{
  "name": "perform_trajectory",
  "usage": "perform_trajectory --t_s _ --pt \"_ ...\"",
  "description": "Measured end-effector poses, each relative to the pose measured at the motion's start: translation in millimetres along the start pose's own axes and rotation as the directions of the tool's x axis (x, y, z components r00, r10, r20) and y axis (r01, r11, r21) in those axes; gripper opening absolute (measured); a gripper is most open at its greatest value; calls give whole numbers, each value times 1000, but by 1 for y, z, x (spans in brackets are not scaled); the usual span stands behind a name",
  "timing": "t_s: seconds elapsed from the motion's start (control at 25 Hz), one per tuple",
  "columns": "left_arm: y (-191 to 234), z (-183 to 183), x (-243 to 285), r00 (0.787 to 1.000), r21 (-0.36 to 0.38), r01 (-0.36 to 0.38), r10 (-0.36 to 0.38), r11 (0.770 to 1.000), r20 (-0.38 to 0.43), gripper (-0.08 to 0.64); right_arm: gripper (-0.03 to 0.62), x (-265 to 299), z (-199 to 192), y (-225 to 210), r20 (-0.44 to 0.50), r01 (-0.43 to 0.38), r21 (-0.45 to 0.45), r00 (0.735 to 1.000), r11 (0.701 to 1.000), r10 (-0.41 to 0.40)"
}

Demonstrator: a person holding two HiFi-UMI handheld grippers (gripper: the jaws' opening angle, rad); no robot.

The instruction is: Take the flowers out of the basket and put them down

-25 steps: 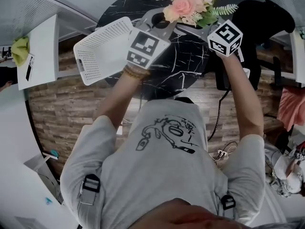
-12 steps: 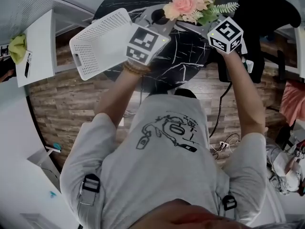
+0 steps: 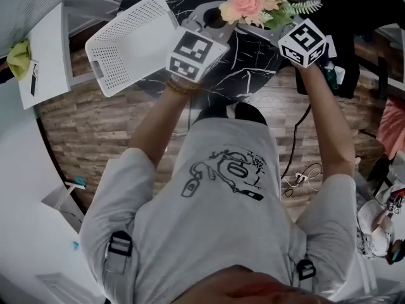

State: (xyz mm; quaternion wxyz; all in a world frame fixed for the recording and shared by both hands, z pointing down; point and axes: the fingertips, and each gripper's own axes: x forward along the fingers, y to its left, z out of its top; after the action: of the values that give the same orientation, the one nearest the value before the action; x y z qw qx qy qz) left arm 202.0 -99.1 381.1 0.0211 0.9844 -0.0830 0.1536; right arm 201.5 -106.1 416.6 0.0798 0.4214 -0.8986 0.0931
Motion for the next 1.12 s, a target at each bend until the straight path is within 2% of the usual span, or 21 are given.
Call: perform_trajectory --t_s 0.72,0.96,1.12 --pt "-25 -80 33 997 -113 29 -37 993 -68 3 400 -6 -88 -1 -48 2 32 999 999 -1" --pt "-26 -101 37 999 -139 25 -31 990 -39 2 400 -2 -111 2 -55 2 54 998 999 1" --pt "-26 -116 39 998 -149 21 -29 989 -51 2 400 2 -125 5 -67 -1 52 998 999 4"
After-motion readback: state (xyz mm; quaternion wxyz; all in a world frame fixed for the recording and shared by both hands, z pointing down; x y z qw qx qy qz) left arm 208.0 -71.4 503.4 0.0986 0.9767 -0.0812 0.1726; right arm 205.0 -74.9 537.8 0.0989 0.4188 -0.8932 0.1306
